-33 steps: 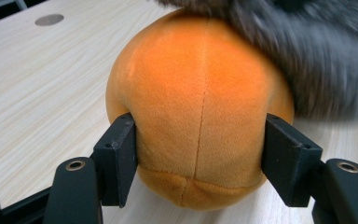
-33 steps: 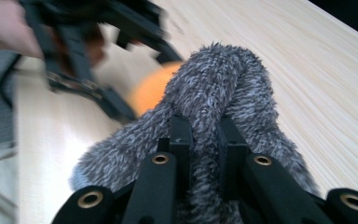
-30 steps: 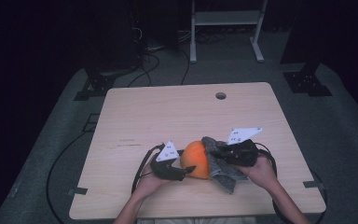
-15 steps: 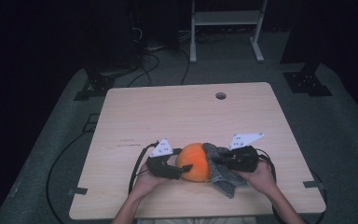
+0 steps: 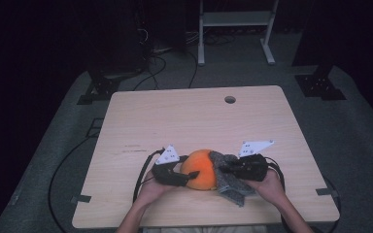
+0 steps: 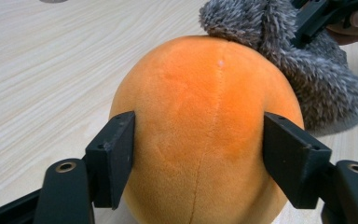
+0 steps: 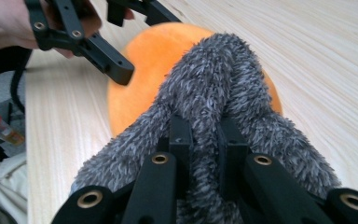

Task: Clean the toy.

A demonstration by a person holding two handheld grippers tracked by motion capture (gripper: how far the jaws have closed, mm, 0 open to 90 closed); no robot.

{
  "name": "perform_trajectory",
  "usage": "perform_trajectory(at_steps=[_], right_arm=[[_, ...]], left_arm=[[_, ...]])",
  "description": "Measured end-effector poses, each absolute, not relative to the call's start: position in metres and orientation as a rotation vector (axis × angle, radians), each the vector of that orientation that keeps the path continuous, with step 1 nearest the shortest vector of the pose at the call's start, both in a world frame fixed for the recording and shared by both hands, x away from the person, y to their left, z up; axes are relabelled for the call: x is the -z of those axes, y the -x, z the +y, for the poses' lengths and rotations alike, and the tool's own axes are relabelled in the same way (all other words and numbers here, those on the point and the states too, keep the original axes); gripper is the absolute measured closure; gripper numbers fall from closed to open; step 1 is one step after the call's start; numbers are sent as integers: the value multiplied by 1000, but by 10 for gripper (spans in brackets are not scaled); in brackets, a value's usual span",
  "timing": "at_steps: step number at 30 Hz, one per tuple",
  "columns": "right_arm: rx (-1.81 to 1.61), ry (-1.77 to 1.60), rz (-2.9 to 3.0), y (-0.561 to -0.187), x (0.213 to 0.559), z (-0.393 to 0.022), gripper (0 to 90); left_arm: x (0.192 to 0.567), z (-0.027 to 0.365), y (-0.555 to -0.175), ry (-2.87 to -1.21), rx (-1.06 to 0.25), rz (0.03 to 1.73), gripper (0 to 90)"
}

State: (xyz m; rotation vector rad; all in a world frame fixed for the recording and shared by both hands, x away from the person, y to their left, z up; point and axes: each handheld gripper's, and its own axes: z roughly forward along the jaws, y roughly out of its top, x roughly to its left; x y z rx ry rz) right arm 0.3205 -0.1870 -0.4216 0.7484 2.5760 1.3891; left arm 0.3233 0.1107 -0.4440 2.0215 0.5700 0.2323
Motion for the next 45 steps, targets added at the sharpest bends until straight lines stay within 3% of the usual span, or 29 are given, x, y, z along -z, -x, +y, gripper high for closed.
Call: perform_trajectory(at_steps=[8,14,27,34,41,45], right_arm=[[-1405,-669,2566,-323,404,-167,789],[-1368,-771,2568,-327,425,-190,789],[-1374,-807,2596,-324,429,-198,787],[-1437,-769,2572,-331,413,-186,785],[-1360,-847,2617,-332,432,-200,785],[-1439,-841,2565,-335,420,-199,785]], left_arm=[[447,115,-326,-2016,-215,587,327],[447,116,-324,-2034,-226,563,329],[448,119,-323,-2044,-221,543,330],[449,121,-325,-2035,-199,559,329],[450,123,-324,-2022,-191,555,327],[451,120,-323,-2018,-195,556,328]])
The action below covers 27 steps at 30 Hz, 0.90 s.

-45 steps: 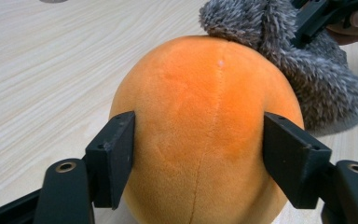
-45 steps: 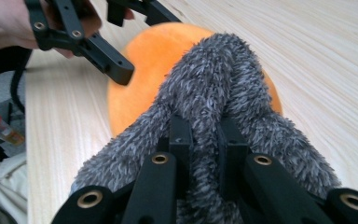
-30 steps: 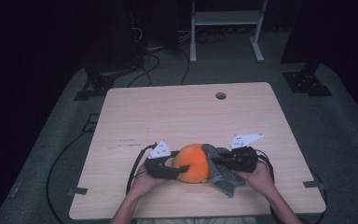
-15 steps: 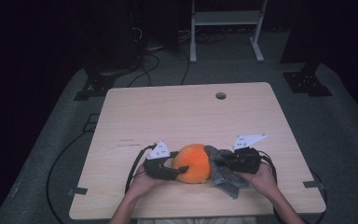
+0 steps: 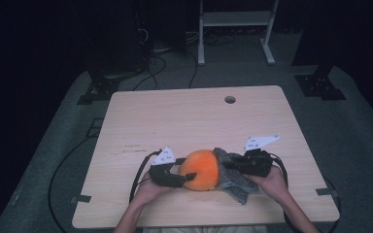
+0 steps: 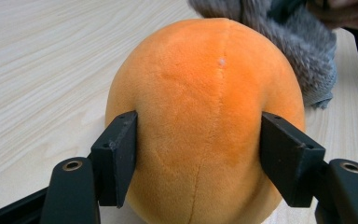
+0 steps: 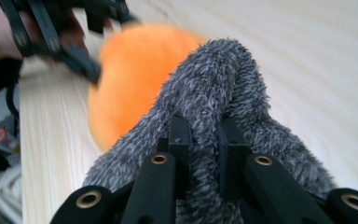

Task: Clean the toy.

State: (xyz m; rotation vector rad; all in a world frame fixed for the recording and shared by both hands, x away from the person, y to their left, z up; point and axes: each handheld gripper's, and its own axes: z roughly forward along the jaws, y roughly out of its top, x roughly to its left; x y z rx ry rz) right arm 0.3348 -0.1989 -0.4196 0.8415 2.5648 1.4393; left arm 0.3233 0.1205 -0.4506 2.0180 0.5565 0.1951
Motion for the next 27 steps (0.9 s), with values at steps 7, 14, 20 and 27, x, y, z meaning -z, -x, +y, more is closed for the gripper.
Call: perform_trajectory(at_steps=[7,14,20,27], right_arm=[[-1393,-843,2605,-335,431,-196,785],[-1431,-844,2577,-335,421,-201,785],[-1404,-787,2599,-337,417,-187,785],[-1353,-781,2577,-330,416,-197,785]], left_arm=[[450,121,-322,-2029,-200,539,325],[447,111,-318,-2051,-235,492,333],[447,113,-317,-2058,-235,476,336],[441,104,-312,-2075,-248,445,332]])
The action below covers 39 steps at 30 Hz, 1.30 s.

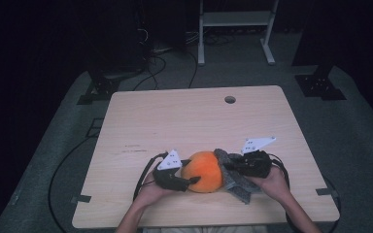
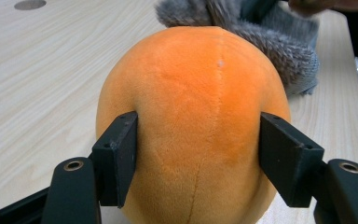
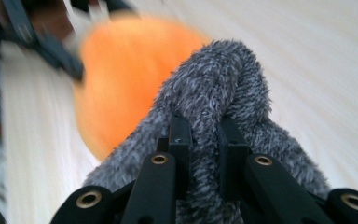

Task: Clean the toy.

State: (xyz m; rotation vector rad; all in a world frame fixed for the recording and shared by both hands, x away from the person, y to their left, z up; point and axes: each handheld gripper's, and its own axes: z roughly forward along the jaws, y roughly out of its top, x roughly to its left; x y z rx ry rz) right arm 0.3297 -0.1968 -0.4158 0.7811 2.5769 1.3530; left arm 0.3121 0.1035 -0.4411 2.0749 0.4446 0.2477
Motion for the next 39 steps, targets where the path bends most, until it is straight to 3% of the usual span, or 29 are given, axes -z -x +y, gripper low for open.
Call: perform_trajectory(at_steps=[4,8,10,15,21,26,29,33,39], right_arm=[[-1378,-755,2581,-334,409,-189,785],[-1367,-758,2591,-329,416,-190,785],[-1384,-745,2590,-325,417,-191,785],[-1375,-787,2601,-325,425,-198,785],[-1389,-827,2585,-320,426,-208,784],[-1440,-742,2567,-321,404,-195,782],[-1380,-742,2596,-322,411,-193,782],[-1395,-831,2604,-323,427,-206,782],[-1432,-752,2580,-322,407,-196,782]], left_arm=[[442,104,-313,-2066,-237,453,323],[435,108,-322,-1976,-79,545,158],[436,104,-326,-2018,-94,596,106],[442,104,-323,-2035,-130,581,245],[439,96,-314,-2067,-232,490,309],[437,93,-311,-2084,-255,436,317],[440,97,-312,-2070,-223,442,307],[441,99,-317,-2053,-169,475,222],[440,96,-315,-2073,-201,443,258]])
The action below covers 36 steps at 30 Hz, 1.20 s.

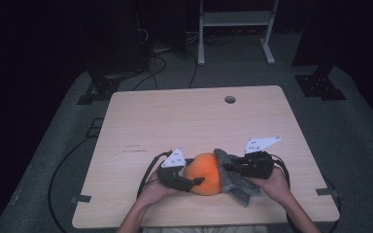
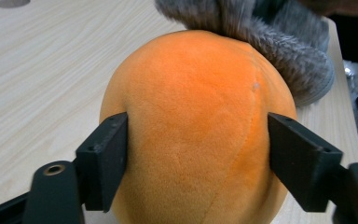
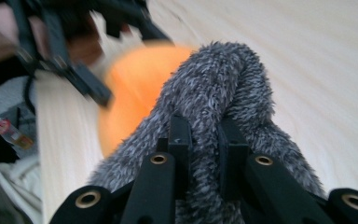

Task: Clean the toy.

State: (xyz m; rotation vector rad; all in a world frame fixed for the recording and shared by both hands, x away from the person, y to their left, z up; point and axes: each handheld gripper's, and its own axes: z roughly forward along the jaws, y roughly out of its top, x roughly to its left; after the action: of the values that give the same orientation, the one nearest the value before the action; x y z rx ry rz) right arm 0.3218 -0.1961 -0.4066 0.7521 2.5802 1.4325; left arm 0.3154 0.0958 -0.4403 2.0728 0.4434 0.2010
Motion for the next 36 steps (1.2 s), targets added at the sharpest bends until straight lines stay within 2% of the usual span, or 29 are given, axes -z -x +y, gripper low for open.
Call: perform_trajectory(at_steps=[3,5,7,8,9,10,13,14,15,16,23,26,27,30,32,34,35,36], right_arm=[[-1402,-719,2590,-322,406,-189,782],[-1400,-731,2602,-321,413,-190,783],[-1433,-740,2601,-318,418,-194,783],[-1447,-744,2595,-316,419,-195,783],[-1453,-747,2592,-315,420,-196,783],[-1446,-742,2588,-314,419,-195,782],[-1449,-724,2563,-313,413,-193,782],[-1449,-722,2555,-314,411,-193,782],[-1443,-722,2544,-314,410,-193,783],[-1446,-735,2530,-315,411,-195,783],[-1385,-834,2565,-319,433,-209,783],[-1370,-826,2559,-317,427,-210,782],[-1417,-771,2523,-313,413,-205,782],[-1471,-711,2499,-312,399,-193,780],[-1418,-686,2518,-314,402,-186,780],[-1415,-698,2524,-315,405,-187,781],[-1424,-718,2526,-315,409,-189,782],[-1410,-748,2531,-314,417,-195,782]], left_arm=[[440,98,-316,-2071,-183,445,247],[438,101,-321,-2046,-136,485,168],[438,101,-324,-2043,-123,529,52],[442,99,-331,-2066,-37,600,28],[442,99,-331,-2066,-37,600,35],[447,96,-332,-2059,-11,607,82],[439,94,-324,-2063,-168,536,263],[436,94,-320,-2055,-231,511,301],[436,94,-320,-2055,-231,511,320],[433,93,-316,-2053,-333,475,329],[434,92,-314,-2059,-355,455,329],[432,91,-313,-2052,-382,448,330],[431,89,-311,-2045,-420,430,329],[433,83,-308,-2051,-430,395,313],[435,84,-309,-2060,-405,409,277],[435,86,-311,-2049,-367,436,179],[436,90,-315,-2035,-308,478,179],[437,93,-318,-2015,-262,509,102]])
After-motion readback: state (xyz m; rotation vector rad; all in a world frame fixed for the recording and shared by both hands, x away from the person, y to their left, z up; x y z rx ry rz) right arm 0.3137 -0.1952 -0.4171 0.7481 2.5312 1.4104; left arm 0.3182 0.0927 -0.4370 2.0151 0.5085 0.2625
